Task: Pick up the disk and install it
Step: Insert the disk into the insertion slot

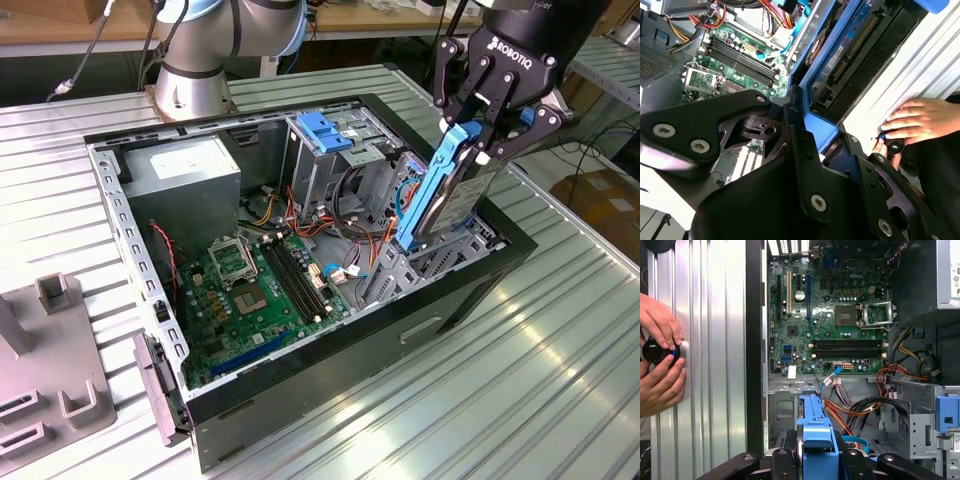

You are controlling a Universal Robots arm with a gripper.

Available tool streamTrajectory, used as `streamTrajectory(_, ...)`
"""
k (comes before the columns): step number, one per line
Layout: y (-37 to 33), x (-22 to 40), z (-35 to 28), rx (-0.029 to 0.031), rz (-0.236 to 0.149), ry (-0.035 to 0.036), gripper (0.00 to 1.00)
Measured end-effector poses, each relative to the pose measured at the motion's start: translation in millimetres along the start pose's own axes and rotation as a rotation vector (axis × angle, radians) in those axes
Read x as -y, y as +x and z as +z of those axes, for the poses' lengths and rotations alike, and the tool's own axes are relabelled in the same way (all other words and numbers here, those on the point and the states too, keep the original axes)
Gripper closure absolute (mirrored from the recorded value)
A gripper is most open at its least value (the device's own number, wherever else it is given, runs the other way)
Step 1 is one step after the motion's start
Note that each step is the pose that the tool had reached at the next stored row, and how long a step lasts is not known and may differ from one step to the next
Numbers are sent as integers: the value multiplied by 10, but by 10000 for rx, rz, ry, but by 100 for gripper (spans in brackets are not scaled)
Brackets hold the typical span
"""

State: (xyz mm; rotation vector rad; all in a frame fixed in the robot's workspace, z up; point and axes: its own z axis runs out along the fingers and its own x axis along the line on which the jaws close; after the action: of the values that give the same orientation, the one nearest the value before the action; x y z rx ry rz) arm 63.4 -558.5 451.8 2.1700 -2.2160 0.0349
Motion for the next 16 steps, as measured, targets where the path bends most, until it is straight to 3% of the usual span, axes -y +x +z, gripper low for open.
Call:
streamTrajectory(9, -4, 13, 71, -2, 1, -2, 63)
streamTrajectory(16, -2, 13, 55, 11, 0, 1, 63)
